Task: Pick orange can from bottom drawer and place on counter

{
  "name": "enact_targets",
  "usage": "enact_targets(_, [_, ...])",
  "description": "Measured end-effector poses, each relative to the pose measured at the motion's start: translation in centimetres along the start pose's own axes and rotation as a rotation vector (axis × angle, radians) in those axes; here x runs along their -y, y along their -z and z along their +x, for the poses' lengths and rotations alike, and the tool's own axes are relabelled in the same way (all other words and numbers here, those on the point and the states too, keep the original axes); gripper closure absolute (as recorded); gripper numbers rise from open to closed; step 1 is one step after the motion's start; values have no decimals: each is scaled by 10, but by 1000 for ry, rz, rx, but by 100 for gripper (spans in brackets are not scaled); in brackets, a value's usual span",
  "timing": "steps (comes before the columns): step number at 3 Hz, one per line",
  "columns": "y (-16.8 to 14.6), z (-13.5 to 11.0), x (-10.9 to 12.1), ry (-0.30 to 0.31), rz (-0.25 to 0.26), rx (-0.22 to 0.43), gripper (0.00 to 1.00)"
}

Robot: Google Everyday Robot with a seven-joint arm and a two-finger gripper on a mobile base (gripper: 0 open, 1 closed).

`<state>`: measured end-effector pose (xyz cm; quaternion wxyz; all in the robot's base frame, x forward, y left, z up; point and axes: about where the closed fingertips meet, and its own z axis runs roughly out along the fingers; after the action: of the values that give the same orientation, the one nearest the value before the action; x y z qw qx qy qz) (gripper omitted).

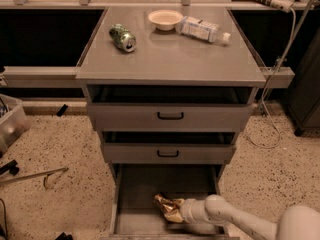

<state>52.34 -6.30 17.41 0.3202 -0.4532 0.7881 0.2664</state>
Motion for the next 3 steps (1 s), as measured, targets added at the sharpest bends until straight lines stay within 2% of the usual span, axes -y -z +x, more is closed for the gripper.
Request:
enact_targets(1, [68, -39, -4, -5, 23, 148, 100])
enact_targets(2, [154, -56, 15, -48, 88, 232, 100])
enact_targets(3, [154, -57, 15, -47, 87, 232, 100])
